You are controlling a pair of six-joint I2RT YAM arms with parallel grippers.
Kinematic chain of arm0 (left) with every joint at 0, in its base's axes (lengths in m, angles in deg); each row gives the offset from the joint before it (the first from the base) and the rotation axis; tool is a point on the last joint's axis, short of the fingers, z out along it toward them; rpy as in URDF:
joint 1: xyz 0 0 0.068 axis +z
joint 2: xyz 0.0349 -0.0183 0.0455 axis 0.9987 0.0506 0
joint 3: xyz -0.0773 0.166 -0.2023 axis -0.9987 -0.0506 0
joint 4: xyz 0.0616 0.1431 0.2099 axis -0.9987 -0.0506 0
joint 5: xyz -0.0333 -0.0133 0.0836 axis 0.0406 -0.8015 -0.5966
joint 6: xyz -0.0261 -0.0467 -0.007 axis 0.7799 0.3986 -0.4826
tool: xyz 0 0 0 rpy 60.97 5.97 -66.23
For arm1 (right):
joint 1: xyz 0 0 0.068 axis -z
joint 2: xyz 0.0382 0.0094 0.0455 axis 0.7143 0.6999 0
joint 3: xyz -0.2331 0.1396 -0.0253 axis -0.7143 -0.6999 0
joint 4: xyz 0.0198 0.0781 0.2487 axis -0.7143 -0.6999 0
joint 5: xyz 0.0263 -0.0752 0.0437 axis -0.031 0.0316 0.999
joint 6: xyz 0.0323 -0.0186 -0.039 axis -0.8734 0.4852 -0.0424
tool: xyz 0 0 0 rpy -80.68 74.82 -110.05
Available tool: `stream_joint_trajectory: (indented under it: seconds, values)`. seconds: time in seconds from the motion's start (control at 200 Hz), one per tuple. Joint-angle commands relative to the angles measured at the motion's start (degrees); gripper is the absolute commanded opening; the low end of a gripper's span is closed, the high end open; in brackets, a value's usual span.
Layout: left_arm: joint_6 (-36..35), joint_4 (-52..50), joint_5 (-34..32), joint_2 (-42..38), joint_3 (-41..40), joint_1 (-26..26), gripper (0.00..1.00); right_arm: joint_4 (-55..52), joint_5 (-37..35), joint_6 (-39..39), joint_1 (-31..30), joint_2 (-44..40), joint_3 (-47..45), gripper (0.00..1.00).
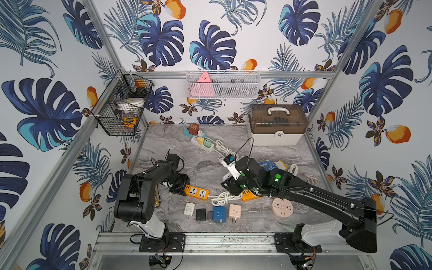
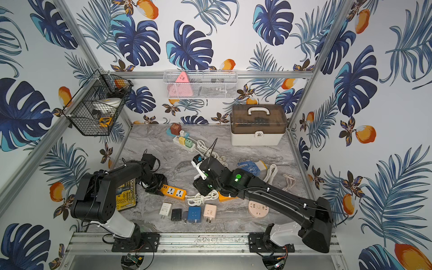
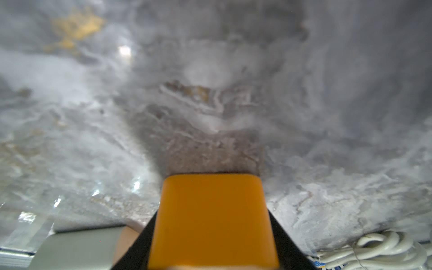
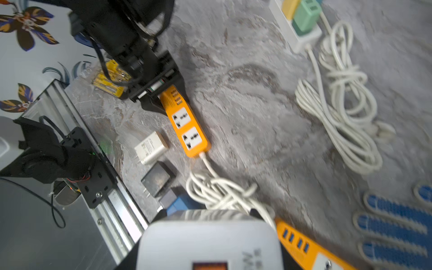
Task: Pull the plug off the socket
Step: Place the plug at the center of the board.
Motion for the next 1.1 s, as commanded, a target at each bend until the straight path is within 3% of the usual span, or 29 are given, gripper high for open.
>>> stream_joint_trajectory:
  seconds: [0.0,0.17,0.48,0.781,0.931,1.091]
  values:
    - [-2.2,4.6,-6.0,-0.1,-0.4,0.1,0.00,-14.4,-1.2,-9.7,3.1,-3.7,-1.8,0.22]
    - [-2.3,4.7,-6.2,-1.2,-1.4,0.1,0.00,-24.9,7.0,-14.3,11.4,-4.5,-4.6,0.22]
    - [-1.9,4.9,-6.2,-2.2,-2.8,0.1,0.00,-24.8,21.0,-19.2,13.7,1.1,-13.2,0.28]
    - [-3.2,3.1,-6.9,-2.9,-2.8,0.1,0.00,-17.2,24.0,-23.3,13.7,6.6,-17.5,0.28]
    - [-4.0,2.1,-7.5,-3.7,-2.8,0.1,0.00,-14.2,25.2,-25.7,13.6,8.7,-18.9,0.35]
    - [-4.2,1.7,-7.6,-4.3,-3.1,0.1,0.00,-11.3,24.7,-28.0,13.5,10.1,-20.3,0.36]
